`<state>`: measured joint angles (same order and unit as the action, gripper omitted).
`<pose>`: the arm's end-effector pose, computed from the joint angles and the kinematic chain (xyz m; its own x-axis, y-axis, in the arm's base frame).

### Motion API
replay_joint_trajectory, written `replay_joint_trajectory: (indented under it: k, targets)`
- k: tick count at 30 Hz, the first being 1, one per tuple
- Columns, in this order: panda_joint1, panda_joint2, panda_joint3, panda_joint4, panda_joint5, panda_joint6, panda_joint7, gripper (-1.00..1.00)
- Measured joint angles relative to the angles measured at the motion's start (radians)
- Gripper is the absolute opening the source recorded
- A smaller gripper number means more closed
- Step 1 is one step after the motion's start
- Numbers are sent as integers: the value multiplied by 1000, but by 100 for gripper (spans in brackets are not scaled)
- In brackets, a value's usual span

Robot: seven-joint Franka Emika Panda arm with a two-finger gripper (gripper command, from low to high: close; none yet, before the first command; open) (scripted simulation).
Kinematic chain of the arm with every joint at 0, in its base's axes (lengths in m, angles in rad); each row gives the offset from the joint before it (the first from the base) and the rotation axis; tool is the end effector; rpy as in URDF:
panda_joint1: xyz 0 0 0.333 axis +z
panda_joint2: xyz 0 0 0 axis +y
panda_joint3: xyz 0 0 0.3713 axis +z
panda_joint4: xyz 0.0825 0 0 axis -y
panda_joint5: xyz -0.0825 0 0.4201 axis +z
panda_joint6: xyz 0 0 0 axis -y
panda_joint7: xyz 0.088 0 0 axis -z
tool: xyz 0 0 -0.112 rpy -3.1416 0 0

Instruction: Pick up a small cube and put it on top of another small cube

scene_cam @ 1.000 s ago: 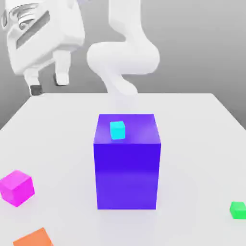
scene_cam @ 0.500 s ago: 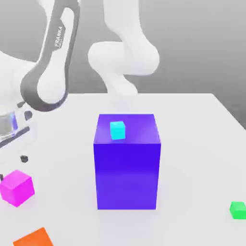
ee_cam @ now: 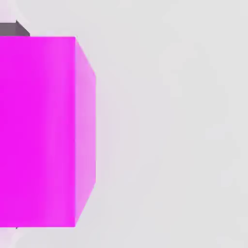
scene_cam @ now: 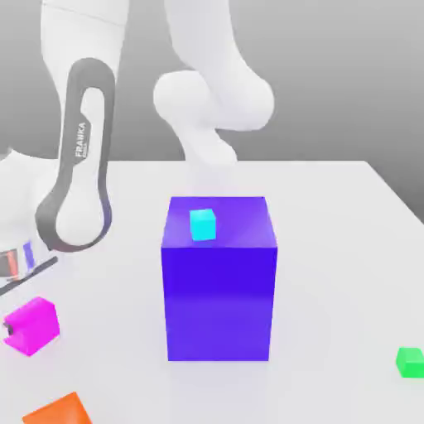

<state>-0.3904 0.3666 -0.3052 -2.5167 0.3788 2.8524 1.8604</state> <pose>0.3511 -0.3309 0.1599 -0.9712 -0.2384 -0.0007 -0.2384 0.9712 -0.0046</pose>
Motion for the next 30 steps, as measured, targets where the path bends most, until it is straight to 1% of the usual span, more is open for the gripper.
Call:
replay_joint_trajectory:
  k: [6,8,9,20,30]
  targets:
    - [75,-141,-106,-28,-150,-103,111,-100]
    - [92,-177,-123,-28,-202,-135,140,-100]
    - [110,-174,-113,-14,-221,-144,143,-100]
    - [397,-141,129,109,-288,-247,263,-100]
    - [695,-172,331,111,-375,-263,538,-100]
